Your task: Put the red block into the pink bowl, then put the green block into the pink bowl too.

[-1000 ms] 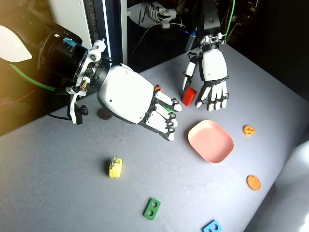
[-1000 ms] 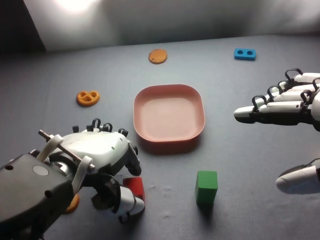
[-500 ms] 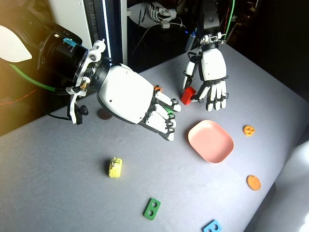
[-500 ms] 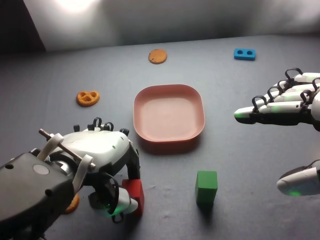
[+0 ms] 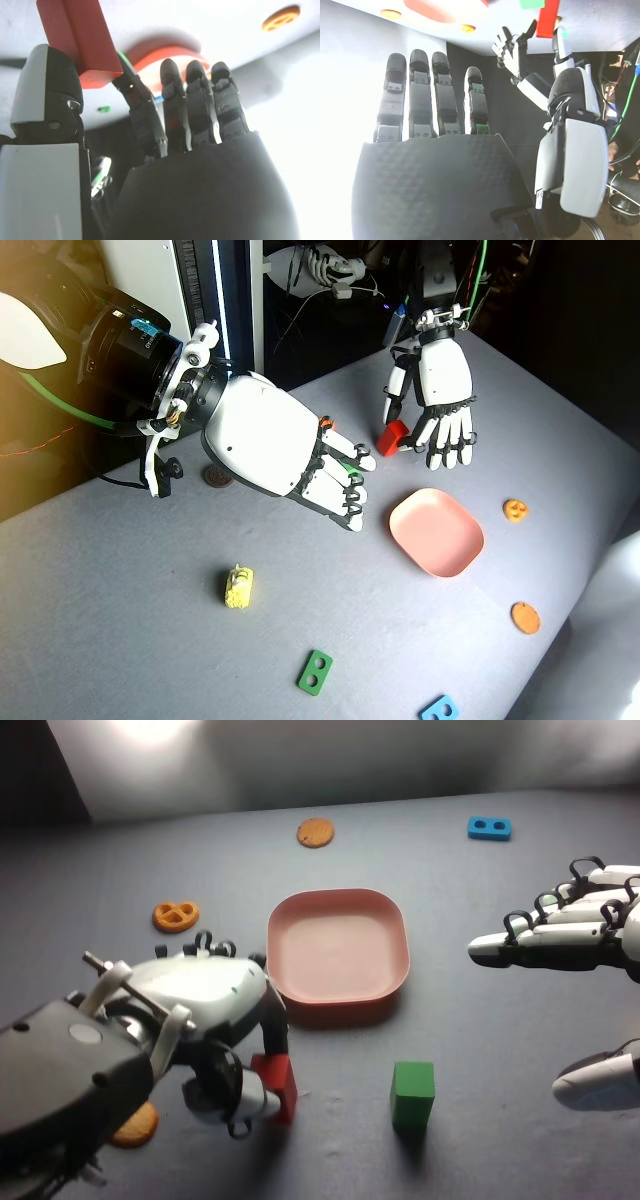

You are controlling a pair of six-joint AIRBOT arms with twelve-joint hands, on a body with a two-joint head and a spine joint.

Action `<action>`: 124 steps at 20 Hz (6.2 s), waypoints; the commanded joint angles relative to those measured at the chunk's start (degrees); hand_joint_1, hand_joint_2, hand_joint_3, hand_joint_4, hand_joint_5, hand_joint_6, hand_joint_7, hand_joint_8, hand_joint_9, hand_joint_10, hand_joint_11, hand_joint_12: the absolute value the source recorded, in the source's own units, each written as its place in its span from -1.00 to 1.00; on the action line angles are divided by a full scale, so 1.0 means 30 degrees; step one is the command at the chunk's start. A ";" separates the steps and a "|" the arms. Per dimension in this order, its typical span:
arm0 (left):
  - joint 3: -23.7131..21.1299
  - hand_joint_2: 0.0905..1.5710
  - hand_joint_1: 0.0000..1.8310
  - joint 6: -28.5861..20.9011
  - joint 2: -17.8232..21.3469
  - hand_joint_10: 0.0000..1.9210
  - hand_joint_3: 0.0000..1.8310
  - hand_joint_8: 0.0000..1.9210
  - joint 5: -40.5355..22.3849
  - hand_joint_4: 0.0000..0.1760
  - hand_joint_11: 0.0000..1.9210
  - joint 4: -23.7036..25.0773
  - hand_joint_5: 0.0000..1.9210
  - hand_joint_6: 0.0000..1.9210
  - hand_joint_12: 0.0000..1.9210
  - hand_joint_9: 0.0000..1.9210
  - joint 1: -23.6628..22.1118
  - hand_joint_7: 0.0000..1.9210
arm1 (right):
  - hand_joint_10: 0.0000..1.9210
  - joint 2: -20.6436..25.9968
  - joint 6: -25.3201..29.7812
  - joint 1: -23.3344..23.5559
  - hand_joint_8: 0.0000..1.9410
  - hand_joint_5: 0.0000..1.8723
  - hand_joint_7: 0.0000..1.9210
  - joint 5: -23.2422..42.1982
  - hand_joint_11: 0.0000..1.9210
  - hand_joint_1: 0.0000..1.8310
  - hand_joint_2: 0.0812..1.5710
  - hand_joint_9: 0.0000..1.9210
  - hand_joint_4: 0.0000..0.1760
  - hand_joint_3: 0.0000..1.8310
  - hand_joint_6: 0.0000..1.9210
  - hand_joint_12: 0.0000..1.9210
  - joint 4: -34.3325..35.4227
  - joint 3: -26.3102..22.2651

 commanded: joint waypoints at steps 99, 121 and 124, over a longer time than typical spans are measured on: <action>0.3868 0.69 -0.94 1.7933 0.7189 -0.99 -1.00 -0.99 2.7406 -1.00 -1.00 -0.6295 -0.74 -0.99 -1.00 -0.90 -0.0448 -0.81 | -1.00 -0.6284 -1.7466 0.1252 -1.00 -0.29 -1.00 0.5759 -1.00 0.27 0.09 -1.00 1.00 -1.00 -0.97 -1.00 2.7798 -0.1236; 0.3245 0.74 -0.90 1.7663 0.6949 -0.97 -0.99 -0.98 2.7704 -1.00 -0.98 -0.5204 -0.74 -0.98 -0.99 -0.87 -0.1394 -0.79 | -1.00 -0.7539 -1.7598 0.0746 -1.00 -0.18 -1.00 0.8370 -1.00 0.20 0.10 -1.00 1.00 -0.99 -0.99 -1.00 2.8602 -0.1513; 0.3035 0.76 -0.96 1.7618 0.6945 -1.00 -0.99 -0.99 2.7543 -1.00 -0.99 -0.5095 -0.70 -0.99 -0.98 -0.86 -0.1336 -0.75 | -1.00 -0.7631 -1.7569 0.0436 -1.00 -0.10 -1.00 0.8316 -1.00 0.23 0.09 -1.00 0.36 -1.00 -0.96 -1.00 2.8600 -0.1502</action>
